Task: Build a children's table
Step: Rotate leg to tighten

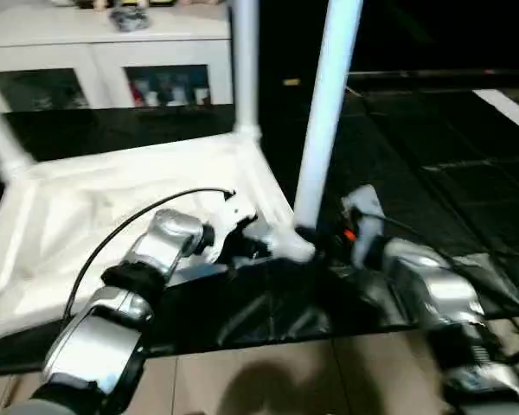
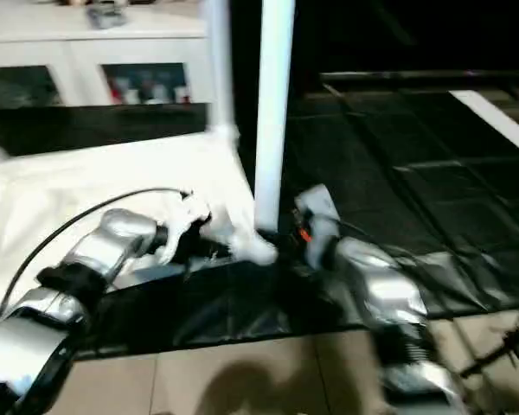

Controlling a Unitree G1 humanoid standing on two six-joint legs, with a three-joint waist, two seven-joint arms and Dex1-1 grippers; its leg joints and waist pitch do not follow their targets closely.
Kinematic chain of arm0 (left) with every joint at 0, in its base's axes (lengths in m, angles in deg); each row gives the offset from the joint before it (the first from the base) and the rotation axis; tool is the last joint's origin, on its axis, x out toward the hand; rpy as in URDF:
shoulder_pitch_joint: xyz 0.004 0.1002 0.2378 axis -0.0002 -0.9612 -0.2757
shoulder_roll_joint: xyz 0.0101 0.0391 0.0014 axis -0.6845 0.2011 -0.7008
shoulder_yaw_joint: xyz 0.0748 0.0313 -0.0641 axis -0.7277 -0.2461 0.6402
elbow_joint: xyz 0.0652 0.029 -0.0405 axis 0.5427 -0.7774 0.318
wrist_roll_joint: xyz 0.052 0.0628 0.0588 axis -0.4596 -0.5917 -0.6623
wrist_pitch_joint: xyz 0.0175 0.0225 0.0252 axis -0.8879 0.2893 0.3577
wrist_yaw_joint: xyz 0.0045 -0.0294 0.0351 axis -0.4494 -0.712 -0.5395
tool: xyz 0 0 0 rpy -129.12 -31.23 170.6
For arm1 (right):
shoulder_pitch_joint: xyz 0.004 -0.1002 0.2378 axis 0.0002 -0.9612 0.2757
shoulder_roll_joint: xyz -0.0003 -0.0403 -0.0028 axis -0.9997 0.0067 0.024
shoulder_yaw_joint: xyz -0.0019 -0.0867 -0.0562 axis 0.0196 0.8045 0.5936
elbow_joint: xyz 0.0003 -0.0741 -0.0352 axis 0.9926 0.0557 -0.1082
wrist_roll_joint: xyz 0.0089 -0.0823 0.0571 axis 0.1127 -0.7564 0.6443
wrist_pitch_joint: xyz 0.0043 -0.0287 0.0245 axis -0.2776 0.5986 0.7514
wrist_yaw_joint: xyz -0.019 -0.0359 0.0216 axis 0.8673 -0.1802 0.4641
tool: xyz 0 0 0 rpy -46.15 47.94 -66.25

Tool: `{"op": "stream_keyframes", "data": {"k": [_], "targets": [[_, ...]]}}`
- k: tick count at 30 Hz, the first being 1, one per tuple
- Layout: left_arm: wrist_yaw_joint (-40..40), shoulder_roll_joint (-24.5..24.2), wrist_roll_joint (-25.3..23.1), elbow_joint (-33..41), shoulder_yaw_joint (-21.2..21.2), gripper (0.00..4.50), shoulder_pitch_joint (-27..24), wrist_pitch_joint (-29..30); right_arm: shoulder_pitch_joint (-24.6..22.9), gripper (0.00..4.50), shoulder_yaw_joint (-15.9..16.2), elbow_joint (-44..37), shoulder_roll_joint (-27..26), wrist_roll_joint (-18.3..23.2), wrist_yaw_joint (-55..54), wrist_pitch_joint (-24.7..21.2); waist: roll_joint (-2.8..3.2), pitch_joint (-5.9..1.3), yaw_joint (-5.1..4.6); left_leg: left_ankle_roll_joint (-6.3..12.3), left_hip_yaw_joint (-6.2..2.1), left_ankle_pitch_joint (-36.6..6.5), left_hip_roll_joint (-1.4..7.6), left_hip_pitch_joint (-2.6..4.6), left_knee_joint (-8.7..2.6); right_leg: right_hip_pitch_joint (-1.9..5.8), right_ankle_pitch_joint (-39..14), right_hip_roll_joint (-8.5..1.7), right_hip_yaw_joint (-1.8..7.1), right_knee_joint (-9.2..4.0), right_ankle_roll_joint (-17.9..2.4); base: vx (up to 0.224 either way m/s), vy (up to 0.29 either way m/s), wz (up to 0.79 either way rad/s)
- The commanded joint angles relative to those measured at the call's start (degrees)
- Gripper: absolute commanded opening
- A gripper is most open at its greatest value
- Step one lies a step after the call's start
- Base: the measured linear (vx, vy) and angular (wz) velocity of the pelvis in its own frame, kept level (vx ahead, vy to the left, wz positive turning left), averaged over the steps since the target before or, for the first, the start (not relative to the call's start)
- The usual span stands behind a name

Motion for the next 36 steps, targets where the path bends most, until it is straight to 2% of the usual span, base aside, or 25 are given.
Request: {"op": "stream_keyframes", "data": {"k": [1,3,4,5,6,7,8,9,15,16,17,21,22,24,26,28,29,31,34,35,36], "targets": [[4.0,3.6,3.2,1.0,2.3,0.0,3.4,0.9,1.8,1.93,1.6,4.1,-4.7,0.6,-5.5,-3.1,-0.47,-3.72,0.01,0.86,-0.92,-15.7,0.71,0.27,-3.94,2.47,-26.5,-4.09,2.26,-5.74,-7.6,0.0,0.0,0.0],[6.5,4.4,3.2,0.4,3.0,0.0,4.1,1.4,3.2,1.93,1.1,5.8,-6.3,0.1,-8.4,-3.1,-0.37,-4.02,-0.16,1.22,-0.87,-14.0,0.88,0.15,-3.89,2.62,-22.2,-4.04,2.51,-5.31,-8.8,0.0,0.0,0.0],[7.1,4.5,3.1,0.3,3.1,0.0,4.1,1.4,3.5,1.93,1.0,6.0,-6.7,0.0,-8.9,-2.8,-0.65,-4.17,-0.15,1.53,-0.81,-12.9,0.94,0.0,-3.83,2.69,-19.9,-4.0,2.62,-5.09,-9.3,0.0,0.0,0.0],[7.2,4.6,3.0,0.4,3.1,0.0,4.1,1.4,3.5,1.93,1.1,6.0,-7.0,-0.1,-8.7,-2.2,-0.48,-4.38,-0.1,2.32,-0.72,-10.7,1.0,-0.24,-3.69,2.83,-15.1,-3.98,2.79,-4.5,-10.7,0.0,0.0,0.0],[7.4,4.6,2.7,0.4,3.1,0.0,4.1,1.3,3.4,1.93,1.2,5.8,-7.2,-0.3,-8.5,-1.9,-0.48,-4.3,-0.14,3.19,-0.54,-10.0,0.95,-0.31,-3.59,2.79,-12.6,-3.9,2.8,-4.34,-11.5,0.0,0.0,0.0],[7.5,4.6,2.6,0.4,3.1,0.0,4.0,1.2,3.3,1.93,1.2,5.7,-7.3,-0.4,-8.5,-1.7,-0.8,-4.35,-0.04,3.83,-0.44,-9.4,0.9,-0.33,-3.48,2.97,-11.6,-3.96,2.81,-4.22,-12.0,0.0,0.0,0.0],[7.3,4.4,2.3,0.7,3.0,0.0,3.8,1.0,2.9,2.49,0.8,5.2,-7.4,-0.1,-8.1,-1.4,-0.66,-4.38,0.13,4.22,-0.45,-8.5,0.9,-0.42,-3.47,3.1,-10.9,-4.04,2.84,-4.04,-12.3,0.0,0.0,0.0],[7.2,4.3,2.2,0.7,3.0,0.0,3.6,0.9,2.8,2.63,0.4,5.0,-7.5,0.1,-8.2,-1.3,-0.65,-4.4,0.15,4.34,-0.45,-8.2,0.93,-0.45,-3.47,3.12,-10.5,-4.06,2.84,-4.0,-12.4,0.0,0.0,0.0],[5.7,2.8,1.3,0.8,2.5,0.0,2.6,-0.4,0.9,3.09,0.1,2.9,-4.8,0.5,-5.3,1.2,-0.31,-4.14,0.37,3.88,-0.43,-10.3,1.13,-0.14,-3.67,3.0,-13.0,-4.1,2.88,-4.36,-12.1,0.0,0.0,0.0],[5.0,2.5,1.1,0.7,2.3,0.0,2.4,-0.7,0.4,3.16,0.2,2.2,-4.0,0.8,-3.9,1.4,-0.44,-4.17,0.52,3.91,-0.41,-10.5,1.13,-0.12,-3.67,3.07,-13.2,-4.07,2.91,-4.45,-11.7,0.0,0.0,0.0],[4.3,2.1,0.8,0.7,1.9,0.0,2.2,-1.4,-0.1,3.42,0.4,1.2,-2.8,1.3,-1.6,1.6,-0.51,-4.23,0.69,4.08,-0.43,-10.1,1.13,-0.2,-3.64,3.15,-12.4,-4.08,2.93,-4.28,-11.8,0.0,0.0,0.0],[-3.5,-0.1,0.4,2.2,-0.3,0.0,0.6,-5.6,-2.1,3.51,0.2,-2.7,4.2,4.4,10.3,0.6,-0.81,-4.29,1.18,5.34,-0.36,-9.1,1.16,-0.5,-3.47,3.53,-11.0,-4.04,2.89,-4.14,-11.9,0.0,0.0,0.0],[-6.1,-0.8,0.3,2.6,-1.1,0.0,0.1,-6.7,-2.5,3.76,0.3,-3.6,6.5,5.1,14.0,0.2,-0.62,-4.23,1.34,5.69,-0.26,-9.0,1.33,-0.38,-3.43,3.26,-10.9,-4.01,2.87,-4.17,-12.3,0.0,0.0,0.0],[-7.9,-1.2,0.2,2.9,-1.7,0.0,-0.1,-7.2,-2.6,3.88,0.4,-4.1,7.9,5.6,16.2,-0.1,-0.67,-4.14,1.77,5.62,-0.17,-9.7,1.34,-0.3,-3.4,3.08,-12.5,-4.0,2.8,-4.27,-12.0,0.0,0.0,0.0],[-12.7,-2.8,-0.7,3.5,-4.1,0.0,-0.9,-9.4,-2.9,4.03,1.4,-5.5,11.9,6.4,22.1,-0.8,-0.69,-4.01,2.52,5.03,-0.21,-10.6,1.59,-0.12,-3.54,2.93,-15.8,-4.15,2.86,-4.58,-11.2,0.0,0.0,0.0],[-15.7,-3.6,-1.2,3.6,-5.4,0.0,-1.2,-10.7,-2.8,4.29,2.6,-5.7,14.2,5.8,25.3,0.2,-0.52,-3.95,3.01,4.44,-0.12,-11.9,1.81,0.46,-3.61,2.39,-17.5,-4.12,2.94,-4.81,-10.8,0.0,0.0,0.0],[-15.7,-3.6,-1.2,3.6,-5.4,0.0,-1.2,-10.7,-2.8,4.29,2.6,-5.7,14.2,5.8,25.3,0.2,-0.49,-3.96,3.22,4.22,-0.13,-12.2,1.83,0.53,-3.63,2.36,-17.9,-4.13,2.93,-4.85,-10.7,0.0,0.0,0.0],[-19.4,-4.5,-1.5,4.0,-6.8,0.0,-1.7,-12.4,-2.8,4.29,4.6,-6.2,16.3,5.0,29.5,1.9,-0.55,-3.94,3.74,3.48,-0.1,-13.2,1.85,0.66,-3.71,2.26,-18.7,-4.23,3.02,-4.87,-10.6,0.0,0.0,0.0],[-21.4,-5.1,-1.7,4.3,-7.5,0.0,-2.0,-13.4,-2.9,4.29,5.8,-6.5,17.5,4.7,32.2,2.7,-0.67,-4.07,3.92,3.52,-0.21,-12.1,1.91,0.25,-3.73,2.52,-16.6,-4.31,3.06,-4.42,-10.9,0.0,0.0,0.0],[-24.3,-5.9,-2.0,5.2,-8.8,0.0,-2.5,-14.7,-2.9,4.29,7.5,-7.1,18.4,4.9,36.0,2.7,-0.78,-4.12,4.1,3.76,-0.22,-11.9,1.87,0.2,-3.69,2.58,-16.4,-4.39,3.04,-4.36,-10.9,0.0,0.0,0.0],[-24.9,-6.0,-2.1,5.4,-9.1,0.0,-2.6,-14.9,-2.9,4.29,7.8,-7.2,18.5,5.0,36.7,2.6,-0.86,-4.11,4.1,3.93,-0.21,-11.6,1.85,0.11,-3.69,2.66,-16.2,-4.33,3.05,-4.3,-10.9,0.0,0.0,0.0]]}}
